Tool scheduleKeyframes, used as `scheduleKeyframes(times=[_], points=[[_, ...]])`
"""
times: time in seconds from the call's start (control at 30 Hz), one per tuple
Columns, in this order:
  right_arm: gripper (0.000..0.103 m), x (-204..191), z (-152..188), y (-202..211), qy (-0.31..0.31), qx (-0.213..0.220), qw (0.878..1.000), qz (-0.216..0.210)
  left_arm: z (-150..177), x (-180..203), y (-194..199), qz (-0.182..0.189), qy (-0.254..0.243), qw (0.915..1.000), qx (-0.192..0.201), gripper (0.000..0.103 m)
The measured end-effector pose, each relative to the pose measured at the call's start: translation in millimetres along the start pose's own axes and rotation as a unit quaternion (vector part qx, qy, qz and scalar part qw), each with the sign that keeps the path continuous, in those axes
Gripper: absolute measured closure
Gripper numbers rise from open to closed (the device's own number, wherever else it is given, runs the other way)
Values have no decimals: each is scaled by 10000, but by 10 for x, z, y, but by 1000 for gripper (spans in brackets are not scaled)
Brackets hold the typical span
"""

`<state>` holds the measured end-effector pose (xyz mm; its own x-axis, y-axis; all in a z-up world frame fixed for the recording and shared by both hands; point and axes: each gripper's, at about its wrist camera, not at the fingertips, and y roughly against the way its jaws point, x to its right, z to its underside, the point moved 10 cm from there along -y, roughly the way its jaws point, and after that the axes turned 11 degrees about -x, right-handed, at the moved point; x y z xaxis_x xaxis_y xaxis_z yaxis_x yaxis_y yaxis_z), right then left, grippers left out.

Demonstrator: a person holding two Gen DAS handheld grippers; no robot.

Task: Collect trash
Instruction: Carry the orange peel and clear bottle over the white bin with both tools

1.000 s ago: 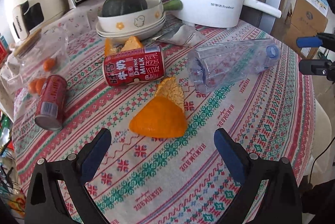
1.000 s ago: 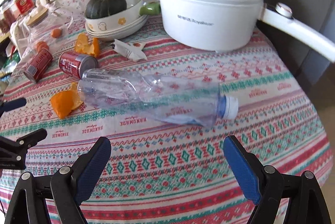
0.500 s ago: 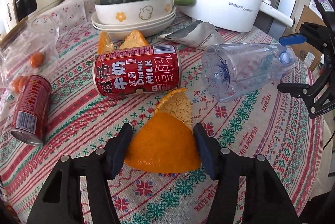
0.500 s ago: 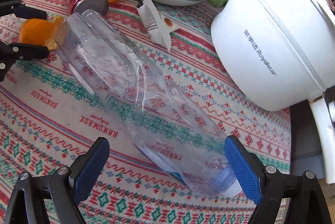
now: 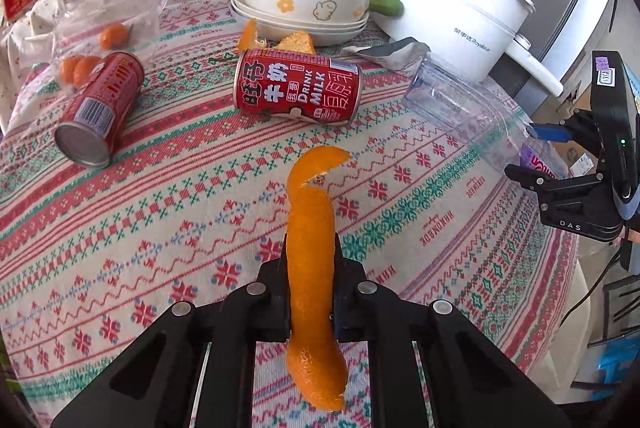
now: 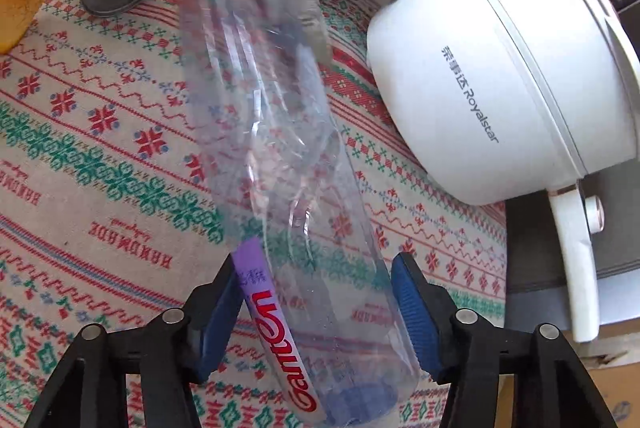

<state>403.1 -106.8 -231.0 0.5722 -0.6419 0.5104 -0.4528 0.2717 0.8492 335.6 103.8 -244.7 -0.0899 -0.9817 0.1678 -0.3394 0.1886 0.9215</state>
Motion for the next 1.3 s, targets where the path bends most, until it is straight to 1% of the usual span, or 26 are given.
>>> scheduleKeyframes(times=[0.13,0.23,0.33,0.4,0.53,0.63,0.73,0.87,0.93,1.0,1.1,1.2,1.27,1.3], points=[[41,-87,254,160,-356,-140,9978,-533,182,49,225,-74,-26,10000,-8,90],[41,-188,464,292,-711,-228,9921,-1006,289,121,435,-78,-40,10000,45,90],[41,-283,704,418,-1130,-346,9810,-1537,410,221,629,-35,-44,9999,122,90],[41,-448,832,571,-1405,-397,9722,-1831,514,297,727,-2,-43,9999,143,90],[42,-557,1171,763,-1867,-407,9556,-2243,734,439,833,42,-57,9999,126,90],[42,-650,1335,911,-2102,-367,9465,-2421,860,502,864,47,-107,9999,104,90],[42,-659,1429,996,-2227,-290,9421,-2489,915,540,903,17,-162,9998,120,90],[42,-650,1523,992,-2475,-270,9312,-2661,950,565,923,132,-77,9998,113,90],[42,-654,1533,979,-2562,-260,9262,-2755,962,614,906,111,-143,9998,94,90],[42,-689,1566,941,-2560,-307,9259,-2763,982,672,872,84,-229,9997,51,90],[41,-770,1544,813,-2506,-445,9290,-2686,1000,756,826,114,-309,9995,-15,90],[41,-779,1465,793,-2567,-346,9277,-2690,1003,835,811,151,-394,9991,-32,90],[40,-798,1421,782,-2572,-275,9255,-2768,1005,863,802,174,-422,9989,-45,90],[39,-836,1411,757,-2524,-310,9249,-2827,1004,869,796,186,-421,9989,-55,90]])
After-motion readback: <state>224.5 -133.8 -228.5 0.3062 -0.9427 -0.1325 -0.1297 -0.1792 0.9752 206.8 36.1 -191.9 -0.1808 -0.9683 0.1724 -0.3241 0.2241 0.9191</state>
